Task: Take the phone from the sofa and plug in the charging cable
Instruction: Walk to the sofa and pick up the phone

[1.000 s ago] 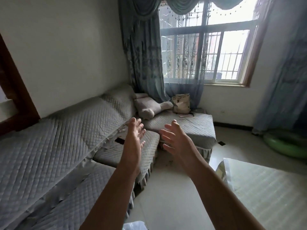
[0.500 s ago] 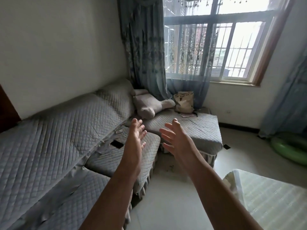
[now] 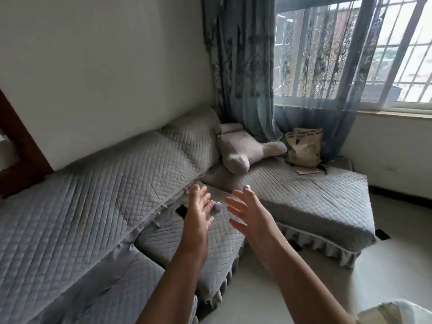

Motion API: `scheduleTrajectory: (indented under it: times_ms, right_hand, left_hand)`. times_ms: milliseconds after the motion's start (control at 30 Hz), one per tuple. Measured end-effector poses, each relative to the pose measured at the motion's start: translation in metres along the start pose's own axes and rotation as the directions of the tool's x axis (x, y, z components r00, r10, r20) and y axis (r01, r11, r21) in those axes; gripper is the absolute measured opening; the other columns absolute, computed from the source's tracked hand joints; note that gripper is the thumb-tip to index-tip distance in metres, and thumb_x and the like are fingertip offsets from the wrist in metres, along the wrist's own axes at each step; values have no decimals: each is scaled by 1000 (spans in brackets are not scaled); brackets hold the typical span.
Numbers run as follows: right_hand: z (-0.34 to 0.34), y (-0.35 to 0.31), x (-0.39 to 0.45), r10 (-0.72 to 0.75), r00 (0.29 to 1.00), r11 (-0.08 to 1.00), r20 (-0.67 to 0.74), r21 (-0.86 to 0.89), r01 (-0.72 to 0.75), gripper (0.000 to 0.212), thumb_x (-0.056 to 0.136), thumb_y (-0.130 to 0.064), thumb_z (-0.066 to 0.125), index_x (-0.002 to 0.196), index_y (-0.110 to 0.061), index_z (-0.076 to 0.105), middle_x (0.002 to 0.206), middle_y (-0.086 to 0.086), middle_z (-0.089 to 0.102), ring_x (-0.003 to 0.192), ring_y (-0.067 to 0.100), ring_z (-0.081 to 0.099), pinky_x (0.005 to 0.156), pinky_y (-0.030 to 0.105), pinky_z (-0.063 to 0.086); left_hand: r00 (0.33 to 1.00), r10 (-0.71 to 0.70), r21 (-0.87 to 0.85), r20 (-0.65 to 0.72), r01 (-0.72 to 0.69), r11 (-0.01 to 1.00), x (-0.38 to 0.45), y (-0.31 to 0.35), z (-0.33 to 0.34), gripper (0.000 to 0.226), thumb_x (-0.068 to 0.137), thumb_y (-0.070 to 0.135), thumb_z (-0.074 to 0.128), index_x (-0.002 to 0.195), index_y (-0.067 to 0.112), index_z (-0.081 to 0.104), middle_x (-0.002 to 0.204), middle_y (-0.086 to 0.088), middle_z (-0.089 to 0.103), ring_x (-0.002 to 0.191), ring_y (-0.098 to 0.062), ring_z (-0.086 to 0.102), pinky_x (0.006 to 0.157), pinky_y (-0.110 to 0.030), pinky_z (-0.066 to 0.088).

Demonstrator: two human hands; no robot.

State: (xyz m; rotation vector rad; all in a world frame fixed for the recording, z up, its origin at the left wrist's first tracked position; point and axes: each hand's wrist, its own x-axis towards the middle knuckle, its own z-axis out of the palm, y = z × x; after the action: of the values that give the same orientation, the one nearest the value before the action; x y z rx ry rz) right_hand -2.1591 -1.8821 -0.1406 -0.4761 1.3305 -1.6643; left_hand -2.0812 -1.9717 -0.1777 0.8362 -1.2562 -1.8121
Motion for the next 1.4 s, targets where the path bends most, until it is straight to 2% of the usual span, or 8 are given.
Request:
scheduleTrajectory:
  times_ms: [67, 333, 633, 700, 867, 1000, 1267, 1400]
  right_hand:
    - [-11, -4, 27, 26, 1000, 1000, 14, -15, -26, 54, 98, -43, 30, 141, -12, 40, 139, 10, 53, 131, 23, 45, 111, 41, 34]
    - [-20, -17, 103, 50, 995, 999, 82, -8, -49, 56, 96, -47, 33, 139, -13, 44, 137, 9, 55, 126, 22, 50, 109, 40, 36]
    - [-13, -18, 196, 46, 994, 994, 99, -105, -35, 56, 94, -51, 34, 139, -19, 45, 127, 1, 59, 98, 3, 56, 88, 26, 44]
    - [-7, -17, 223, 50, 995, 991, 83, -129, -39, 57, 94, -51, 33, 139, -18, 43, 131, 2, 56, 96, 2, 56, 86, 26, 44]
    - [23, -29, 293, 68, 996, 982, 49, -178, -59, 56, 97, -48, 29, 139, -14, 43, 143, 10, 49, 112, 17, 51, 104, 39, 35]
    - [53, -35, 344, 82, 996, 980, 30, -186, -75, 57, 97, -47, 29, 141, -11, 40, 146, 13, 46, 133, 26, 42, 111, 41, 32]
    - [101, -9, 427, 199, 977, 952, 72, -250, -176, 57, 97, -46, 30, 142, -12, 38, 144, 12, 47, 133, 26, 43, 108, 40, 34]
    - [115, 16, 474, 261, 960, 930, 104, -292, -222, 52, 95, -48, 34, 134, -15, 46, 128, 6, 58, 128, 27, 48, 101, 38, 38]
  left_hand:
    - [999, -19, 5, -25, 20, 1000, 20, -11, 12, 65, 95, 56, 20, 145, 19, 37, 154, -8, 36, 134, -21, 41, 114, -49, 23]
    - [989, -26, -26, -144, 22, 999, 74, -22, 8, 64, 95, 59, 22, 143, 22, 40, 152, -6, 40, 132, -21, 44, 109, -45, 29]
    - [978, -25, -27, -208, 20, 999, 170, -27, -4, 66, 94, 61, 22, 143, 22, 40, 151, -5, 41, 134, -20, 43, 113, -48, 28]
    - [980, -34, -42, -198, 26, 999, 201, -29, -10, 66, 94, 61, 22, 144, 21, 40, 151, -5, 41, 134, -20, 43, 113, -49, 27]
    - [981, -90, -78, -170, 78, 994, 287, -26, -32, 65, 96, 57, 21, 145, 19, 37, 154, -7, 36, 138, -23, 38, 112, -45, 25]
    - [977, -86, -71, -195, 74, 995, 338, -18, -58, 65, 95, 59, 22, 143, 19, 40, 152, -7, 39, 135, -23, 42, 111, -47, 28]
    - [963, -96, -54, -250, 85, 995, 401, -7, -113, 66, 93, 61, 23, 141, 21, 44, 149, -5, 44, 132, -20, 44, 112, -47, 27]
    - [935, -123, -46, -334, 114, 992, 420, -15, -145, 63, 94, 59, 24, 139, 21, 45, 148, -5, 45, 132, -20, 44, 111, -46, 29]
